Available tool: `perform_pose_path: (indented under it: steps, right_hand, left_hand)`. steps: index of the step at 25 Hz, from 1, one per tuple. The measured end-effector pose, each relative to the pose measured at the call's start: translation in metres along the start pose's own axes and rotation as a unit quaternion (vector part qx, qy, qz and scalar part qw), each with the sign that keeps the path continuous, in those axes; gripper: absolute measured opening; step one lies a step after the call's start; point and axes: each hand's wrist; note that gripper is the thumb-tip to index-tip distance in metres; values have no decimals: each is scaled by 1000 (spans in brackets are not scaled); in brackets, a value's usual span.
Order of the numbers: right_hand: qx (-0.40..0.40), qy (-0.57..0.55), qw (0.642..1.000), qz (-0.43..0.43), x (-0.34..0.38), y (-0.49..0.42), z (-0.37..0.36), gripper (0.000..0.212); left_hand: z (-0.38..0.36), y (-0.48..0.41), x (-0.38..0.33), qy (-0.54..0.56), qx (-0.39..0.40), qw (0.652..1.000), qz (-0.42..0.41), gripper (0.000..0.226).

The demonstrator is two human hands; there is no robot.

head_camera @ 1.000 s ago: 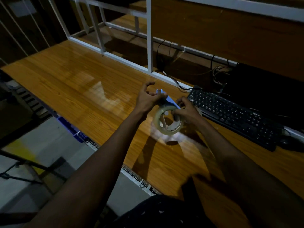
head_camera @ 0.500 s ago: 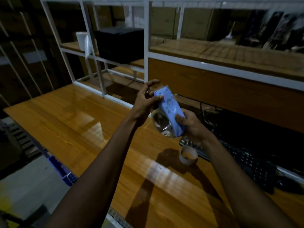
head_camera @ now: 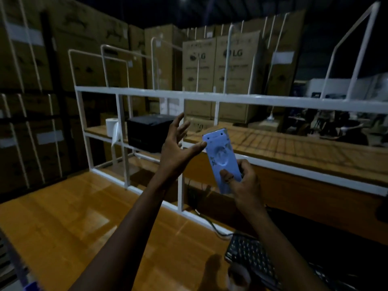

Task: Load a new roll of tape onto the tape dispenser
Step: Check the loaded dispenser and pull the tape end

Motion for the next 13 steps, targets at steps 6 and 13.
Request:
perform_pose_path:
  steps: [6,13]
  right_hand:
    - [-53,-20,997,54,32,-20,3,20]
    - [-68,-119,989,57,45,-9,4,20]
  left_hand:
    - [9,-8,-32,-172,-77,976,-109,77]
    - [12,1,-37,-142,-67,982,-104,71]
Point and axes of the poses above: each hand's wrist, its own y-axis away from the middle knuckle, its own z-axis out of the back of the hand, x = y × z, and after that the axes turned 14 degrees about -y, right-handed
